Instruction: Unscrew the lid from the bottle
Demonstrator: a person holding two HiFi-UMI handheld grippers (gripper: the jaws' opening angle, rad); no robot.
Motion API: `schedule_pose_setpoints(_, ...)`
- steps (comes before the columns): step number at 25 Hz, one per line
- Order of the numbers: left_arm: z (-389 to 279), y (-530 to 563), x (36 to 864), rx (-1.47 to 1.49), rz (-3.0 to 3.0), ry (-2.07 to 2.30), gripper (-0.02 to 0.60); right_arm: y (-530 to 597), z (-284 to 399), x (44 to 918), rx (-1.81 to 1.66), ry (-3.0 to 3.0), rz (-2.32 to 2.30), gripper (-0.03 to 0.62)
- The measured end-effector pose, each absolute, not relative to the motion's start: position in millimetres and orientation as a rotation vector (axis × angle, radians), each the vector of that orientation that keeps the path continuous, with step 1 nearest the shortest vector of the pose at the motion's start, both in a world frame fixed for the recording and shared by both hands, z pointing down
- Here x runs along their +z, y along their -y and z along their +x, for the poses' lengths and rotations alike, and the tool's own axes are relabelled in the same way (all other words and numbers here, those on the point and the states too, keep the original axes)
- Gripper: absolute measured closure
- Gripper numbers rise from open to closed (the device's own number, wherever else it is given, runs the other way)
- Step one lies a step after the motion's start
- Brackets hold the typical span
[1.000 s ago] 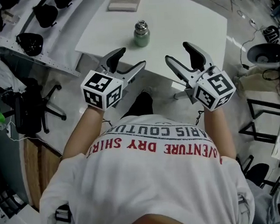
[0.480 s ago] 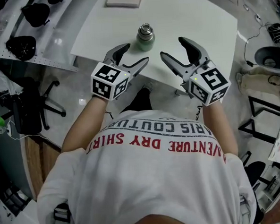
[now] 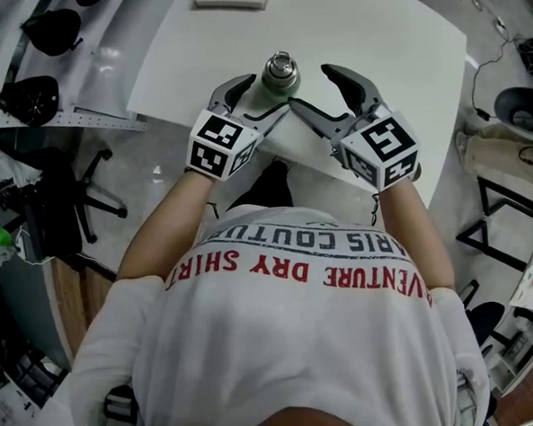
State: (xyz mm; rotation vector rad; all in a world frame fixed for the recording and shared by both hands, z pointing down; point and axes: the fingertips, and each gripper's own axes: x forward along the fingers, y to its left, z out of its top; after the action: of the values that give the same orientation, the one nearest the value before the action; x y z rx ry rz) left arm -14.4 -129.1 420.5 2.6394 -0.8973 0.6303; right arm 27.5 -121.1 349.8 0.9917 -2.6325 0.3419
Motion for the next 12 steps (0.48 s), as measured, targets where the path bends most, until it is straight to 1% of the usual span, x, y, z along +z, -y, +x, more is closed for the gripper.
schedule_pose_setpoints(5, -13, 142, 437, 0.637, 2.627, 0.885, 0.238, 136, 18, 366, 0.347, 2.627, 0.961, 0.283)
schedule_pose_setpoints(12, 3, 145, 438, 0.612, 2.656, 0.819, 0.224, 144, 6, 371, 0.320, 2.644, 0.909, 0.283)
